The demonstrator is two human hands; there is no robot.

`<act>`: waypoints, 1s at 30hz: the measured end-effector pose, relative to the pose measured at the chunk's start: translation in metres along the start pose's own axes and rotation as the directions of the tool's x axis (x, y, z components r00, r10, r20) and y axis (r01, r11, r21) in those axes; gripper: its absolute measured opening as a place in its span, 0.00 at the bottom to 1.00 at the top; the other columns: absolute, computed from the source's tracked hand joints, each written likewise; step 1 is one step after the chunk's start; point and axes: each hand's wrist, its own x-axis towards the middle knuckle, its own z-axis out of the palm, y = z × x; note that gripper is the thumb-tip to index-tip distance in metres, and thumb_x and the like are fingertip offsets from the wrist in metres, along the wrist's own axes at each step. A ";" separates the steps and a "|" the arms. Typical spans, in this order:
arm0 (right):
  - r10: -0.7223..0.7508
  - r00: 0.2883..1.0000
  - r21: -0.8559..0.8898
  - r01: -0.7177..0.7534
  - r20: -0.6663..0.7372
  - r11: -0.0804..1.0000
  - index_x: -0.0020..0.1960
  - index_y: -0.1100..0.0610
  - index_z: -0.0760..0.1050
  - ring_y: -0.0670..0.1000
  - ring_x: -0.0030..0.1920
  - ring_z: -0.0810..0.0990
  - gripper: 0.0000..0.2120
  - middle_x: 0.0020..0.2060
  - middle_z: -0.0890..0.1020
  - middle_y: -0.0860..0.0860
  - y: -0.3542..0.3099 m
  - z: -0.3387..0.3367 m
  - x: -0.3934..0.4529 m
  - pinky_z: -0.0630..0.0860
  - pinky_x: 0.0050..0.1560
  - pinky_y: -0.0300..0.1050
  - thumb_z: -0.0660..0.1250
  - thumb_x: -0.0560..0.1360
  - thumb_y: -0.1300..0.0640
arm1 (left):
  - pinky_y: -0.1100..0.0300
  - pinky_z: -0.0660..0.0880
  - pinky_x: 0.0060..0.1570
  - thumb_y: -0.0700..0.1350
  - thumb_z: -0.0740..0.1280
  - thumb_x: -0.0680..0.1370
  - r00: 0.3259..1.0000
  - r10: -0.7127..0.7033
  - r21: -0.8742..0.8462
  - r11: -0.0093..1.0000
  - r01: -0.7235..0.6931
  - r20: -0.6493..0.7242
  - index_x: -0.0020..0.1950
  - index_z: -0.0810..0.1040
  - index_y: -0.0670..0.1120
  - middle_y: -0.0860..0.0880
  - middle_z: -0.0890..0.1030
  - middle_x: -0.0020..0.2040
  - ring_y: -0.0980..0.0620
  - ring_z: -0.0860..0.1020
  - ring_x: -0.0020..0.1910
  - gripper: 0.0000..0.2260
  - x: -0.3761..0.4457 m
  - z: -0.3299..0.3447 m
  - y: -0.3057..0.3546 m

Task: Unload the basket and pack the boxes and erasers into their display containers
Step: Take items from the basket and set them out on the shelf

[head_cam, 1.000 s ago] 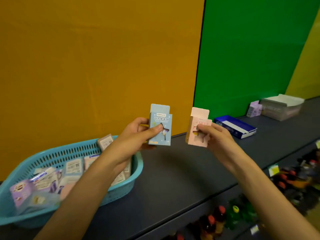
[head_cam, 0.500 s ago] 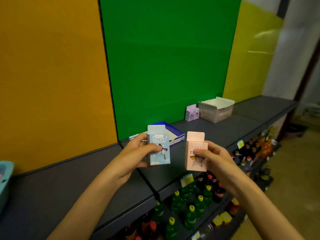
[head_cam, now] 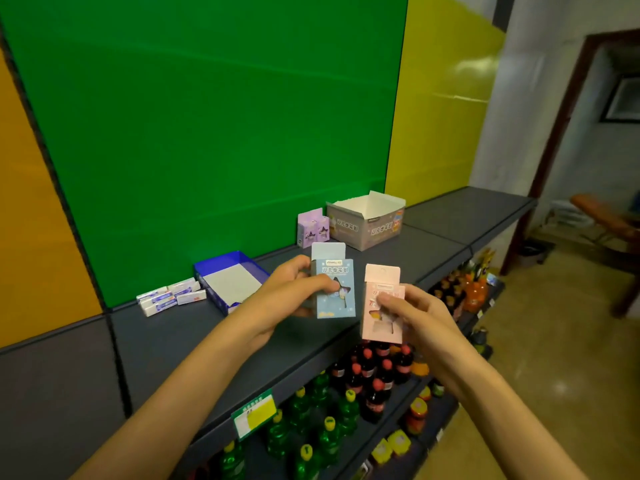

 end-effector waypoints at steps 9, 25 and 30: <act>0.003 0.988 -0.171 0.024 0.156 0.985 0.57 0.59 0.80 0.53 0.47 0.86 0.11 0.48 0.87 0.54 -0.013 -0.025 0.153 0.81 0.47 0.45 0.72 0.75 0.60 | 0.53 0.77 0.53 0.41 0.73 0.74 0.979 0.006 0.087 0.996 0.012 -0.202 0.60 0.78 0.49 0.50 0.87 0.48 0.49 0.84 0.51 0.15 0.117 -0.017 -0.003; -0.113 0.757 -0.526 0.544 0.643 0.654 0.53 0.54 0.77 0.46 0.46 0.82 0.18 0.46 0.84 0.46 -0.032 0.048 0.356 0.78 0.45 0.41 0.80 0.67 0.57 | 0.50 0.76 0.56 0.47 0.82 0.66 0.826 -0.041 0.389 0.868 0.308 -0.563 0.53 0.83 0.48 0.44 0.84 0.48 0.45 0.82 0.47 0.18 0.212 -0.090 -0.019; -0.107 0.656 -0.556 0.706 0.747 0.439 0.50 0.54 0.77 0.50 0.45 0.82 0.21 0.45 0.84 0.49 -0.018 0.070 0.410 0.80 0.47 0.52 0.83 0.63 0.54 | 0.64 0.72 0.41 0.43 0.82 0.66 0.766 -0.046 0.376 0.851 0.366 -0.641 0.54 0.79 0.42 0.49 0.83 0.44 0.53 0.80 0.41 0.20 0.239 -0.085 -0.034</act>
